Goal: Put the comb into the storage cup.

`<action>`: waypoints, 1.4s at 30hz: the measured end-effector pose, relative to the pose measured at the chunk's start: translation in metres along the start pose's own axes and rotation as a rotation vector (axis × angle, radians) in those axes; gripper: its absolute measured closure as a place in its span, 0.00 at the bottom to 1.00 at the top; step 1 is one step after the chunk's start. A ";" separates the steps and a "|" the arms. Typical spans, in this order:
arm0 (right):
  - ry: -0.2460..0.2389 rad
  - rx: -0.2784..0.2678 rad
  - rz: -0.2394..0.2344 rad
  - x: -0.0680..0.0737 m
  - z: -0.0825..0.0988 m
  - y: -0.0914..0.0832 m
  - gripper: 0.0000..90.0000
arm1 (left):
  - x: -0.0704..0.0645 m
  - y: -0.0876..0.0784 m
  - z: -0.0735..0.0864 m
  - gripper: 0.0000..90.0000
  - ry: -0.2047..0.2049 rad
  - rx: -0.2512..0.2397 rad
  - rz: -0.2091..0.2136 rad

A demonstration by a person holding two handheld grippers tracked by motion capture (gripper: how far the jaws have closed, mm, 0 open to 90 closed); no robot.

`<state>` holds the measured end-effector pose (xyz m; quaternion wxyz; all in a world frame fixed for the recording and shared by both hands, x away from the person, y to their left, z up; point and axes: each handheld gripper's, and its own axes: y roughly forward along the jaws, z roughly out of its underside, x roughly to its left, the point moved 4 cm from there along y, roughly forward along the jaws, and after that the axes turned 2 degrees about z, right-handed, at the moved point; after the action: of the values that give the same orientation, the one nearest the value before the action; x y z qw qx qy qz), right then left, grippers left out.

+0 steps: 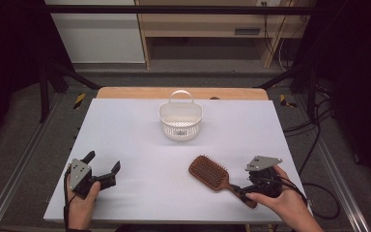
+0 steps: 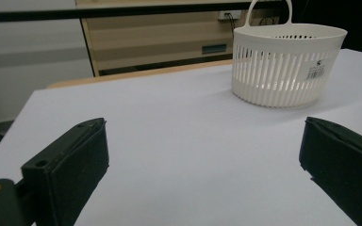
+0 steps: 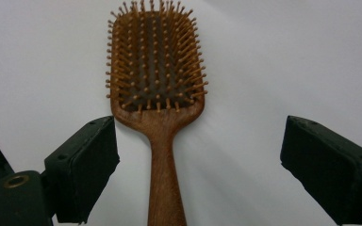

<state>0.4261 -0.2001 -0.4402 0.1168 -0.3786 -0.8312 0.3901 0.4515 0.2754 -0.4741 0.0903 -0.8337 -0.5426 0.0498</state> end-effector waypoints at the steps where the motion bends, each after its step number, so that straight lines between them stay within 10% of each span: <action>1: -0.006 0.010 0.000 0.001 0.000 0.002 0.13 | 0.000 0.000 0.000 0.02 -0.003 0.002 -0.001; 12: -0.017 0.144 -0.026 0.005 0.005 0.019 0.16 | 0.003 -0.002 0.000 0.02 0.020 -0.022 -0.037; 19: -0.007 0.174 -0.036 0.005 0.006 0.026 0.17 | 0.007 -0.002 0.002 0.02 -0.043 -0.027 -0.018; 42: -0.042 0.303 -0.068 0.011 0.006 0.042 0.31 | -0.002 0.002 0.003 0.02 -0.011 -0.004 0.007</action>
<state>0.4379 -0.1784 -0.4766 0.1683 -0.3202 -0.7774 0.5145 0.4522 0.2732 -0.4776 0.0857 -0.8354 -0.5402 0.0536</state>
